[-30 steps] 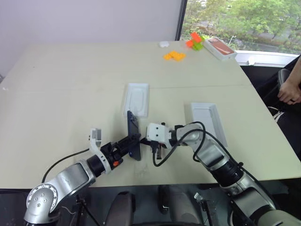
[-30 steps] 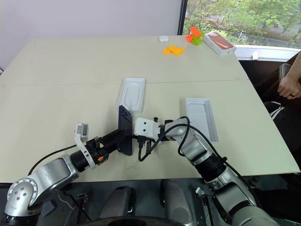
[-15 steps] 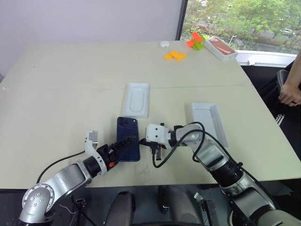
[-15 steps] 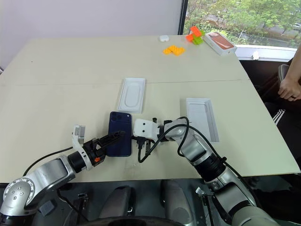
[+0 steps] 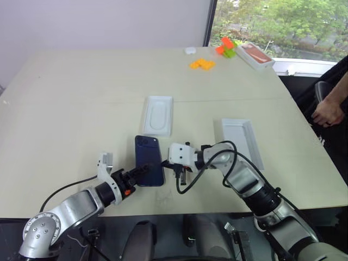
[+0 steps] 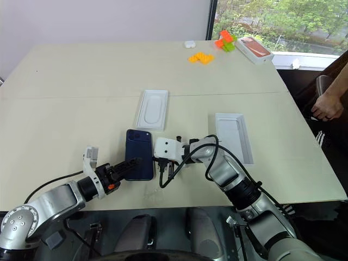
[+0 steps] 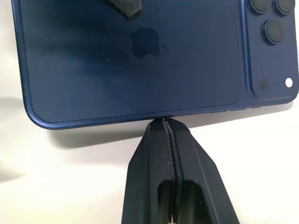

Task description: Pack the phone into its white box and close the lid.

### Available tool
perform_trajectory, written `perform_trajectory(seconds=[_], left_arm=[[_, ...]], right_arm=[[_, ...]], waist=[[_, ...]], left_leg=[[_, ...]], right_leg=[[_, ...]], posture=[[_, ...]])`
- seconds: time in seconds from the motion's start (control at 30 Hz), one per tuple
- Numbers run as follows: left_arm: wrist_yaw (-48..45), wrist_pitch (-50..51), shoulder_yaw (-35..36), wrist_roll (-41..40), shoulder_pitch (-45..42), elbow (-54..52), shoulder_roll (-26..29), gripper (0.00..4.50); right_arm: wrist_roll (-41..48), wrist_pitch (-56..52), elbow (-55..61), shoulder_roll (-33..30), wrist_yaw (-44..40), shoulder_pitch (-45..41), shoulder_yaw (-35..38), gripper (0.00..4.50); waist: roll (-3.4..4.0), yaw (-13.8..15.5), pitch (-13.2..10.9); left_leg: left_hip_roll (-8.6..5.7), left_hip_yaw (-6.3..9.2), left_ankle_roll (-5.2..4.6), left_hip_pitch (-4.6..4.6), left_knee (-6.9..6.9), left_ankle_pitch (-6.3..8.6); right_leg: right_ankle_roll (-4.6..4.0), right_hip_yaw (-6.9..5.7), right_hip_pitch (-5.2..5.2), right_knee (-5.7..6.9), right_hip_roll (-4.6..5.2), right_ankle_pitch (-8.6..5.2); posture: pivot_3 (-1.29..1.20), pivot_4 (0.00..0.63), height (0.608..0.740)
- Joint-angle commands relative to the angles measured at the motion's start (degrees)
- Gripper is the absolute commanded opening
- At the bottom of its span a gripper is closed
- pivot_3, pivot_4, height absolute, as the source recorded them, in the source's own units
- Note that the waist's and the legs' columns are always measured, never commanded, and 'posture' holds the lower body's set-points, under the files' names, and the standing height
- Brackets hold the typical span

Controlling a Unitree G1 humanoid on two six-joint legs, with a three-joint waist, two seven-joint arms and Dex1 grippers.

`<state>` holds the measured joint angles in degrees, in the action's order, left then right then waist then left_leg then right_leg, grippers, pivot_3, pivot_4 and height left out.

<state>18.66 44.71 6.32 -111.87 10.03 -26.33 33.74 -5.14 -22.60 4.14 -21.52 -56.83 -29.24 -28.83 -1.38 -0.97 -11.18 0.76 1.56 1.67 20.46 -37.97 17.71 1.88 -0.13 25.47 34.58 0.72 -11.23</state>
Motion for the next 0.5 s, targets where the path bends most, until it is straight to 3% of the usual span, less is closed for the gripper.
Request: perform_trajectory(seconds=[0.03,0.23,0.5], left_arm=[[-1.5,0.2,1.6,-1.1,0.3,-1.3,0.0,2.09],[-2.3,0.1,1.8,-1.1,0.4,-1.5,0.2,0.08],[-3.3,-0.1,2.6,-1.1,1.1,-2.3,0.5,0.08]], right_arm=[[0.6,0.3,1.1,-0.2,0.0,0.0,0.2,0.00],[0.6,0.3,1.3,-1.1,0.3,-0.2,0.8,0.00],[0.6,0.3,1.3,-3.2,1.4,-1.0,3.0,0.00]], waist=[[0.00,0.0,0.0],[0.01,0.1,0.0],[0.01,0.2,0.0]], left_leg=[[0.00,0.00,0.00,0.00,0.00,0.00],[-0.01,-0.01,0.00,0.01,0.00,0.00],[-0.03,-0.02,0.00,0.04,0.00,0.00]], right_leg=[[0.00,0.00,0.00,0.00,0.00,0.00],[0.00,0.00,0.00,-0.01,0.01,0.00],[0.00,0.00,-0.01,-0.03,0.06,0.00]], posture=[[0.00,0.150,0.733],[0.00,0.150,0.733],[0.00,0.150,0.733]])
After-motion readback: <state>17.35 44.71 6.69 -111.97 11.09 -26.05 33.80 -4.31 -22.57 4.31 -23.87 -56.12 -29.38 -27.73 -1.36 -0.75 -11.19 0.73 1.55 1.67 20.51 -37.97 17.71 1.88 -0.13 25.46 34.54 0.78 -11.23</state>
